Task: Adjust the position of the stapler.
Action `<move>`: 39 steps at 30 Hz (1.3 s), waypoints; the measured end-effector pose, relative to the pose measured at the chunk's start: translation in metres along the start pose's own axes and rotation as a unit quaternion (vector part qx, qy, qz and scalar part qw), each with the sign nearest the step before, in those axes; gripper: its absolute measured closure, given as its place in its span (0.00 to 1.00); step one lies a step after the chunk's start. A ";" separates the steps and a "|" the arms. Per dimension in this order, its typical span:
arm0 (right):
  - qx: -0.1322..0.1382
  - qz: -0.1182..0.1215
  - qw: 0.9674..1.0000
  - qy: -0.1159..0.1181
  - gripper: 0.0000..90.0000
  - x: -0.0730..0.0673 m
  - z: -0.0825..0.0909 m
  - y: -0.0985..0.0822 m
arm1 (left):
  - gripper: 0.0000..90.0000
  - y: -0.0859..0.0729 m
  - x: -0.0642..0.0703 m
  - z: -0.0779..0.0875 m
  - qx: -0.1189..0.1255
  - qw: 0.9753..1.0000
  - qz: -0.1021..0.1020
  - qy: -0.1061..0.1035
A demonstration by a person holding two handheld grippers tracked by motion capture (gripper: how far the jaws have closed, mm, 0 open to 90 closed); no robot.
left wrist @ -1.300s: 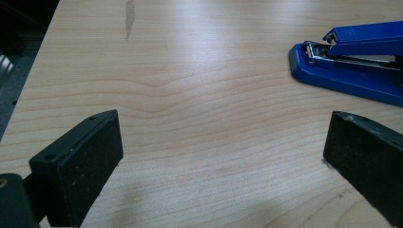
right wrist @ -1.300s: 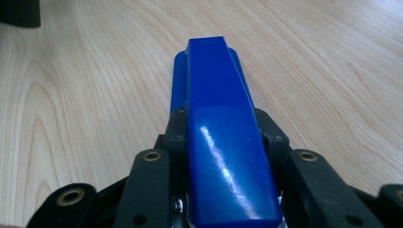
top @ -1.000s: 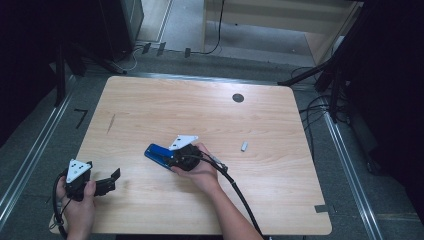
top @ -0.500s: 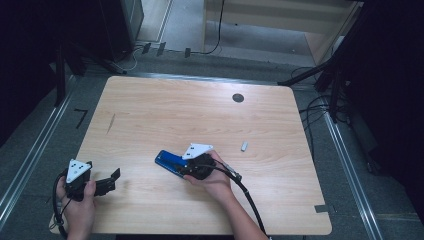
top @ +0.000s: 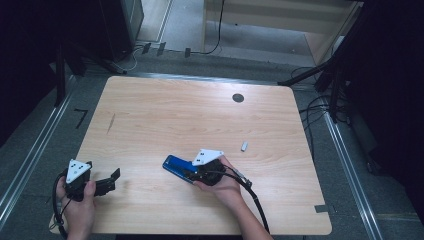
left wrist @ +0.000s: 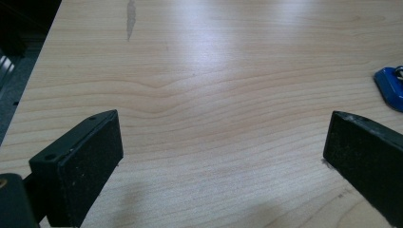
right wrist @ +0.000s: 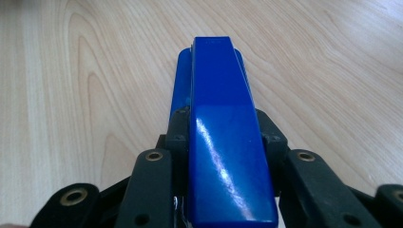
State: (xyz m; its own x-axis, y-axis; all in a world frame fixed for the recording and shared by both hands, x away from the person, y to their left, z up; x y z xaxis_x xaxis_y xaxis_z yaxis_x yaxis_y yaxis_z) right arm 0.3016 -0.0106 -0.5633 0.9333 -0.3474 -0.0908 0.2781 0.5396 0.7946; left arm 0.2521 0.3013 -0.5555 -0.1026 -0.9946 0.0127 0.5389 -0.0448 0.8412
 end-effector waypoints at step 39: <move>0.028 0.011 0.999 0.013 0.54 -0.013 0.047 -0.036 | 0.15 0.003 0.039 0.002 -0.003 1.000 -0.013 -0.019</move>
State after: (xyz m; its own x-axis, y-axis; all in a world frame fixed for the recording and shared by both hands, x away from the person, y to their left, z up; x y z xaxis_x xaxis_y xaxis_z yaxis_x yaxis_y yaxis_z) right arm 0.2684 -0.0615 -0.5625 0.9452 -0.3146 -0.0874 0.2443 0.5037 0.8287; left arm 0.2479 0.2625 -0.5518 -0.1486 -0.9888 0.0117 0.5398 -0.0712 0.8388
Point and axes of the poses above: each handheld gripper's, and its own axes: z roughly backward along the jaws, y roughly out of its top, x roughly to its right, the point moved 6 cm from there along -z, roughly forward along the jaws, and after that the axes turned 6 degrees about y, right-handed, at the moved point
